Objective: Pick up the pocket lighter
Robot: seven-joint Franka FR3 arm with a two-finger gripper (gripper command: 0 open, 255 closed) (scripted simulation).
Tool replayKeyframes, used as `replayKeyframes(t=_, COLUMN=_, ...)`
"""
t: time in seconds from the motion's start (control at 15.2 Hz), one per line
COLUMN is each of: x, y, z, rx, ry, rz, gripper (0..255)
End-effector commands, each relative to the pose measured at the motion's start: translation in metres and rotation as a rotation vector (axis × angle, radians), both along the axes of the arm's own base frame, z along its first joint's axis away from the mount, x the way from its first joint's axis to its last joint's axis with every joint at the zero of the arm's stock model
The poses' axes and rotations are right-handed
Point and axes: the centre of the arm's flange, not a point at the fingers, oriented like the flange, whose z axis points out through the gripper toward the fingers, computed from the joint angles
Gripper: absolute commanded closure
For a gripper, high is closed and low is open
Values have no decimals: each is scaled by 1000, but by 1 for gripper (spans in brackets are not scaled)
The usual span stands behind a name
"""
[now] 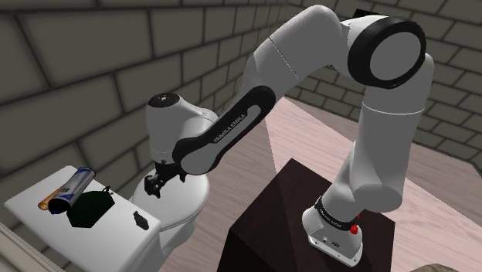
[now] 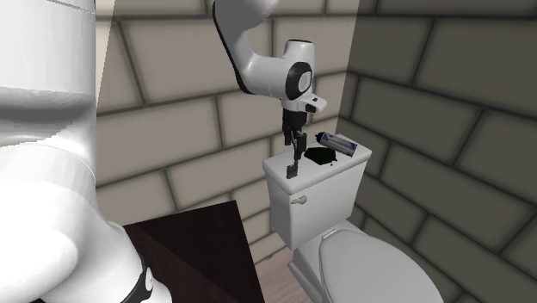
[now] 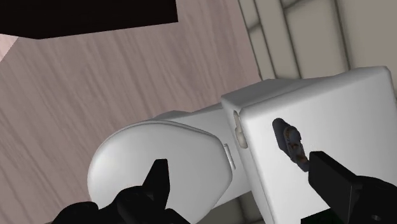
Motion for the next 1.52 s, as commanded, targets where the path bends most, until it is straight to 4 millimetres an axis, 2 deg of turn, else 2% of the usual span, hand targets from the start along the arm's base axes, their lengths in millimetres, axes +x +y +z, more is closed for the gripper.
replayKeyframes(t=0.0, x=4, y=15, z=-19, rx=-4, ry=3, rz=5, gripper=0)
replayKeyframes(t=0.66, x=33, y=98, z=-119, rx=-20, ry=15, rz=33, gripper=0)
replayKeyframes(t=1.12, x=33, y=98, z=-156, rx=-20, ry=15, rz=33, gripper=0)
replayKeyframes(t=1.25, x=33, y=98, z=-159, rx=-20, ry=15, rz=33, gripper=0)
replayKeyframes(t=1.32, x=33, y=97, z=-159, rx=-20, ry=15, rz=33, gripper=255)
replayKeyframes(t=1.45, x=33, y=97, z=-159, rx=-20, ry=15, rz=33, gripper=255)
